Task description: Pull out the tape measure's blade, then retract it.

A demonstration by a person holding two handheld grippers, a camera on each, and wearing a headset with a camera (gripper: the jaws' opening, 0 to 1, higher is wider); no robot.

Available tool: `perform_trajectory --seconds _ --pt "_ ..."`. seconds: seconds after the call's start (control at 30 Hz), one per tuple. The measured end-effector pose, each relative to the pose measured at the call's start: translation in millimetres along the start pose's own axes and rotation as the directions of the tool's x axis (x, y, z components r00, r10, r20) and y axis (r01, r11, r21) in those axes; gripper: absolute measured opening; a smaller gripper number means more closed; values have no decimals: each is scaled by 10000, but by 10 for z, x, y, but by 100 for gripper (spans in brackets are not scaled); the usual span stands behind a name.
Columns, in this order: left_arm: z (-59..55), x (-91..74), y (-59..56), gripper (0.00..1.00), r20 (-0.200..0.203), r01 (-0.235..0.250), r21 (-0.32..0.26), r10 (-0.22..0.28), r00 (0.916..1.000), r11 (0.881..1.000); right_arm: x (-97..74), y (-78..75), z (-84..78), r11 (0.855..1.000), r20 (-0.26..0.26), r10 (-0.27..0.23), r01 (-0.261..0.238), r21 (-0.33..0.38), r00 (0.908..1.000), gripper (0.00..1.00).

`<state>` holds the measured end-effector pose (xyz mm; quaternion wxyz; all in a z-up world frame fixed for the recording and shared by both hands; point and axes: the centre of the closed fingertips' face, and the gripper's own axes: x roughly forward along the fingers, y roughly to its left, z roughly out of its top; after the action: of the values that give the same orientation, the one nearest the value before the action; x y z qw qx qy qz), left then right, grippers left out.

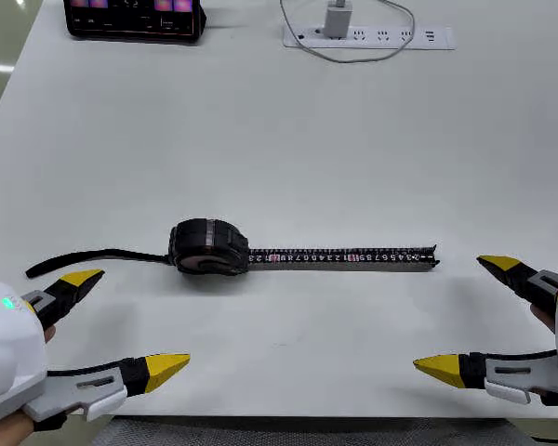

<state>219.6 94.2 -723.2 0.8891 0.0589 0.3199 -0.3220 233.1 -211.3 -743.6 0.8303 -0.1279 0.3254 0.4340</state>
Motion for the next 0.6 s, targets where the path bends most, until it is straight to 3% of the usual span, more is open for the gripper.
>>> perform_trajectory --seconds 0.6 --pt "113 206 -14 84 68 -348 -348 351 9994 9988 -25 -29 -7 9999 34 -52 52 96 10000 94"
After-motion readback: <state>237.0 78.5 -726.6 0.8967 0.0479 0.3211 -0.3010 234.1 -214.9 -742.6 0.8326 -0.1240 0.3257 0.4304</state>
